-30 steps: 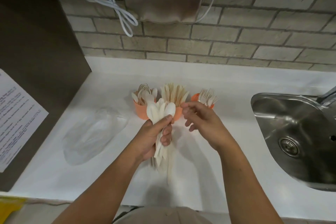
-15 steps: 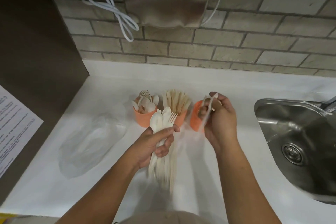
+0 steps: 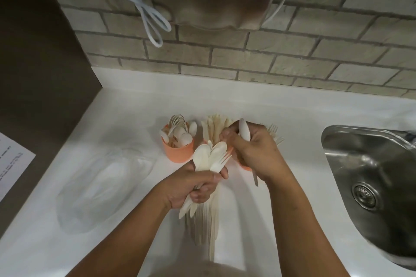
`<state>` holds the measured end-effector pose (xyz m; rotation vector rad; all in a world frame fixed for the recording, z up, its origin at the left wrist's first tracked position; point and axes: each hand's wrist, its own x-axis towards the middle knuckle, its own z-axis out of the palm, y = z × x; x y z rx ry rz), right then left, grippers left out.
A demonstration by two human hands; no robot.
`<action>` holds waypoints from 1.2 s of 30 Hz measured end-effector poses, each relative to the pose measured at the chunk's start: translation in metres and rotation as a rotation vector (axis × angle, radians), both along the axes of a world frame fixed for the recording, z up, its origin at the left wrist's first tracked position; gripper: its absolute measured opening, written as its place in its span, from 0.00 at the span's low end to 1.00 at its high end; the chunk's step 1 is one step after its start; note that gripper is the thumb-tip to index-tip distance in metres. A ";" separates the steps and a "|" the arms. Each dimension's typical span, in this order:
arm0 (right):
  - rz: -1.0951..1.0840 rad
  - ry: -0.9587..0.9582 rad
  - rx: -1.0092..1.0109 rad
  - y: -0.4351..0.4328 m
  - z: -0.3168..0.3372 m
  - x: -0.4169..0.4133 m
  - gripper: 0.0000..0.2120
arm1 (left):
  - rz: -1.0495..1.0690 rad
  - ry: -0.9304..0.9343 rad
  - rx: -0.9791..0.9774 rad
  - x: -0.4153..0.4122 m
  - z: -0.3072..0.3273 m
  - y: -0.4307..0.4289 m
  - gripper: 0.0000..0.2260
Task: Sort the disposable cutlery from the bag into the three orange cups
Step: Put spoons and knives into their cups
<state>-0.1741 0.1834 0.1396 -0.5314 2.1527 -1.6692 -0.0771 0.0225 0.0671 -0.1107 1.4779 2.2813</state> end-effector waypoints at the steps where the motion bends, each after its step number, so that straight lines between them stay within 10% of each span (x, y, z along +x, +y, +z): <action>1: -0.012 0.014 0.015 0.000 0.000 -0.002 0.10 | -0.006 -0.009 0.008 0.000 -0.001 0.000 0.03; 8: 0.247 -0.095 -0.009 0.004 0.003 0.001 0.10 | -0.021 -0.006 0.034 -0.003 -0.002 -0.004 0.04; 16: -0.458 0.163 -0.182 0.003 -0.006 -0.014 0.13 | -0.041 0.000 -0.047 0.001 -0.002 -0.006 0.06; 21: -0.489 0.120 -0.455 0.007 0.024 -0.010 0.08 | 0.049 -0.012 -0.170 -0.003 -0.001 -0.001 0.08; 29: 0.070 0.184 0.169 -0.012 0.007 0.024 0.04 | 0.245 -0.006 -0.279 -0.011 -0.001 0.010 0.09; 36: 0.050 0.323 0.202 -0.012 -0.004 0.017 0.04 | 0.107 0.002 -0.325 -0.004 -0.009 0.004 0.09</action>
